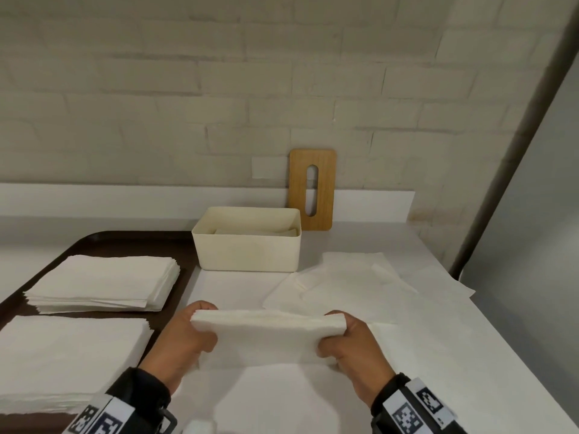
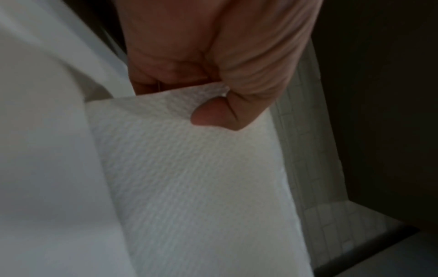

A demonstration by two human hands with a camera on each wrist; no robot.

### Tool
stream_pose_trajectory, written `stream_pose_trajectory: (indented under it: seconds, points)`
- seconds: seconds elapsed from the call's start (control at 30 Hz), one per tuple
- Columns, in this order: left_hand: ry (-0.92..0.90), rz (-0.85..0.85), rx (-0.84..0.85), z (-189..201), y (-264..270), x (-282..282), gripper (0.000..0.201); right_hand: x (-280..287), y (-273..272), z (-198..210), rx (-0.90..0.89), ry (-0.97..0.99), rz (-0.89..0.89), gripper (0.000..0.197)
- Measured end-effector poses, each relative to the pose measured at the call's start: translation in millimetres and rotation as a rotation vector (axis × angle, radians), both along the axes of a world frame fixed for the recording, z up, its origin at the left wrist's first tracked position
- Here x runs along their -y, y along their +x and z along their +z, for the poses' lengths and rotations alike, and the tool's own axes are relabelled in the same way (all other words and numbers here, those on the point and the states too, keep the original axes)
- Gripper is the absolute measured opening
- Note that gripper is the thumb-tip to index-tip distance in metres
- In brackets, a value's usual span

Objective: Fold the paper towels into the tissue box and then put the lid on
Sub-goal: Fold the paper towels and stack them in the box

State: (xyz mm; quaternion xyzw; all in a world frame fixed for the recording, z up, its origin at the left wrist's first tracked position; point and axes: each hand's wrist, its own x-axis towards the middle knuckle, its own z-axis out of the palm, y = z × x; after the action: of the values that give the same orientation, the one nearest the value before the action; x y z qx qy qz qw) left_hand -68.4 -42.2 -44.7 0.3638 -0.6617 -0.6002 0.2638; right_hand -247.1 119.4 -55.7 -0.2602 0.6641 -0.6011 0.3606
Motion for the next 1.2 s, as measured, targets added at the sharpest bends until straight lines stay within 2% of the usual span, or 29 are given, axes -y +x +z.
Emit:
stream_pose_trajectory:
  seconds: [0.13, 0.23, 0.43, 0.5, 0.63, 0.8, 0.87, 0.93, 0.97, 1.07, 1.13, 1.2]
  points:
    - [-0.055, -0.010, -0.022, 11, 2, 4, 0.022, 1, -5, 12, -0.049, -0.085, 0.021, 0.020]
    - [-0.036, 0.010, -0.066, 13, 2, 5, 0.024, 3, -4, 16, -0.062, -0.140, 0.002, 0.020]
    - [0.052, -0.083, 0.116, -9, 4, 1, 0.039, 0, 1, -10, 0.024, -0.042, 0.005, 0.030]
    - [0.076, -0.051, 0.118, -6, 5, 0, 0.033, -1, -2, -4, 0.004, -0.062, -0.003, 0.027]
    - [-0.149, -0.081, 0.131, 28, 6, -2, 0.035, -4, -16, 32, -0.197, -0.116, 0.052, 0.034]
    - [-0.410, -0.156, -0.072, 81, -5, -15, 0.019, 1, -10, 81, -0.377, -0.100, 0.313, 0.049]
    - [-0.388, -0.161, -0.204, 90, -13, -24, 0.021, 8, 4, 87, -0.390, -0.145, 0.362, 0.051]
    - [-0.342, -0.119, -0.363, 92, -20, -31, 0.027, 14, 16, 89, -0.399, -0.229, 0.330, 0.037]
    - [-0.333, -0.082, -0.429, 91, -22, -34, 0.032, 17, 20, 88, -0.379, -0.282, 0.289, 0.030]
    - [-0.286, -0.022, -0.526, 74, -24, -36, 0.051, 23, 27, 81, -0.251, -0.422, 0.195, 0.031]
    - [-0.189, -0.021, -0.491, 52, -25, -34, 0.059, 26, 29, 70, -0.181, -0.453, 0.159, 0.034]
    - [-0.124, -0.033, -0.402, 30, -26, -33, 0.057, 28, 29, 55, -0.144, -0.412, 0.122, 0.040]
